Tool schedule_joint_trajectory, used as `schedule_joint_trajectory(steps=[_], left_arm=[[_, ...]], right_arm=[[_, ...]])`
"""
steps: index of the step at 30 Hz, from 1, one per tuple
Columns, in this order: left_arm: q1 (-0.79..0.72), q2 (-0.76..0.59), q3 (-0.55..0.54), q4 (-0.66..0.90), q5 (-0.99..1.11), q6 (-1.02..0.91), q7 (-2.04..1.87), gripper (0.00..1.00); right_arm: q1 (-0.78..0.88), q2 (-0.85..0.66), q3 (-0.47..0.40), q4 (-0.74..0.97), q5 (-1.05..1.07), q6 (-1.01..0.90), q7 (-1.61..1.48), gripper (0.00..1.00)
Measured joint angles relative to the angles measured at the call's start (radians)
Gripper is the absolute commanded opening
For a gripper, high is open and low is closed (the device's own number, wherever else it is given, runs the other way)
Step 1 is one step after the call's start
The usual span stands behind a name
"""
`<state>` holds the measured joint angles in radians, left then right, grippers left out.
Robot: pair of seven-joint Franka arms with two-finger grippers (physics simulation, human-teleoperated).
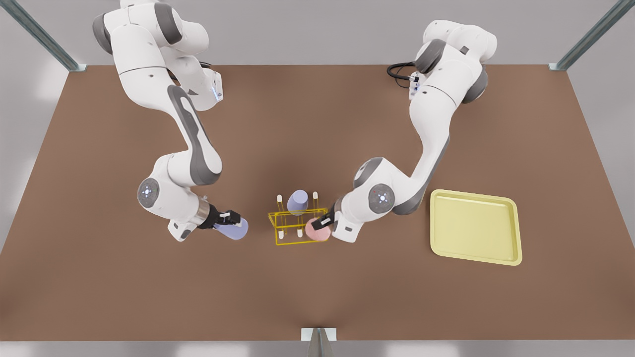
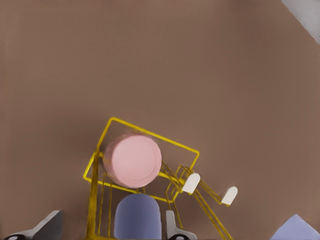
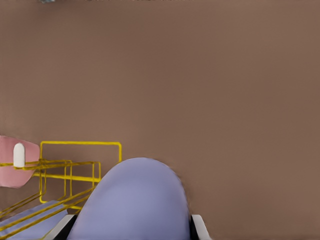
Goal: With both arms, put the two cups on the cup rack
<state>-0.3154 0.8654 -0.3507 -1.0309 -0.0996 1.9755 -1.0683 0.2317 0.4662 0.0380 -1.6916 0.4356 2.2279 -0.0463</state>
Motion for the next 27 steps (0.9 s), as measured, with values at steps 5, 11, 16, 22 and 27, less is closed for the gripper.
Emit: schedule_joint_trajectory(steps=[5, 11, 16, 22, 27], left_arm=[[0.352, -0.198, 0.002, -0.016, 0.158, -0.307, 0.108, 1.0], [0.358, -0.603, 0.198, -0.511, 0.161, -0.438, 0.343, 1.0], [0.36, -0.583, 0.198, -0.474, 0.117, -0.546, 0.49, 1.0], [0.364, -0.583, 0.196, -0.473, 0.058, -0.635, 0.621, 1.0], [0.364, -0.584, 0.196, -0.474, 0.045, -0.679, 0.701, 1.0]], right_arm=[[0.029, 0.04, 0.008, 0.112, 0.059, -0.027, 0.03, 0.83], [0.071, 0.128, 0.034, 0.261, 0.099, -0.042, 0.089, 0.83], [0.097, 0.17, 0.037, 0.3, 0.108, -0.04, 0.135, 0.83], [0.131, 0.205, 0.037, 0.308, 0.111, -0.029, 0.175, 0.83], [0.146, 0.227, 0.036, 0.308, 0.109, -0.008, 0.2, 1.0]])
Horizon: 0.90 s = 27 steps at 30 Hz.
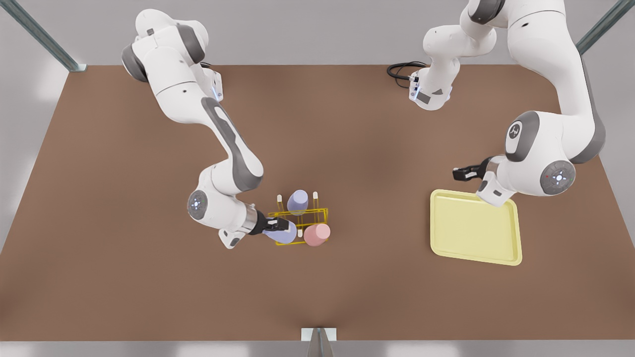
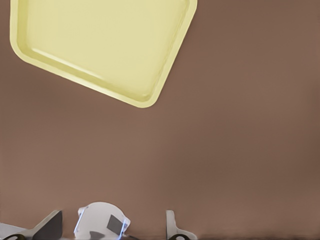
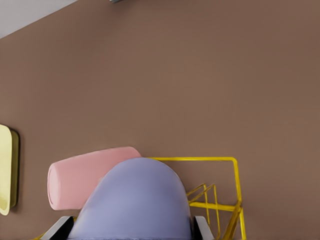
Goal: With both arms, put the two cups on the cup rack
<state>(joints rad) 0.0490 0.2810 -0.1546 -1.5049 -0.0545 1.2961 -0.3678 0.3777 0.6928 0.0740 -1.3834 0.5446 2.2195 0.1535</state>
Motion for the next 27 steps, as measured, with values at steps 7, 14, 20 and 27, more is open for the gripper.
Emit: schedule_joint_trajectory(steps=[7, 14, 20, 27], left_arm=[[-0.004, 0.002, 0.0, 0.0, -0.004, -0.02, 0.079, 1.0], [-0.008, -0.002, -0.009, 0.001, -0.004, -0.027, 0.13, 1.0], [-0.012, 0.0, -0.017, 0.001, -0.003, -0.028, 0.15, 1.0], [-0.013, 0.002, -0.017, 0.0, -0.003, -0.026, 0.166, 1.0]], right_arm=[[0.004, 0.015, 0.0, 0.011, -0.006, 0.019, 0.027, 1.0], [-0.175, -0.023, -0.013, 0.008, -0.258, -0.074, 0.021, 1.0], [-0.345, -0.272, -0.033, -0.003, -0.521, -0.311, -0.068, 1.0], [-0.355, -0.513, -0.034, -0.017, -0.57, -0.601, -0.125, 1.0]])
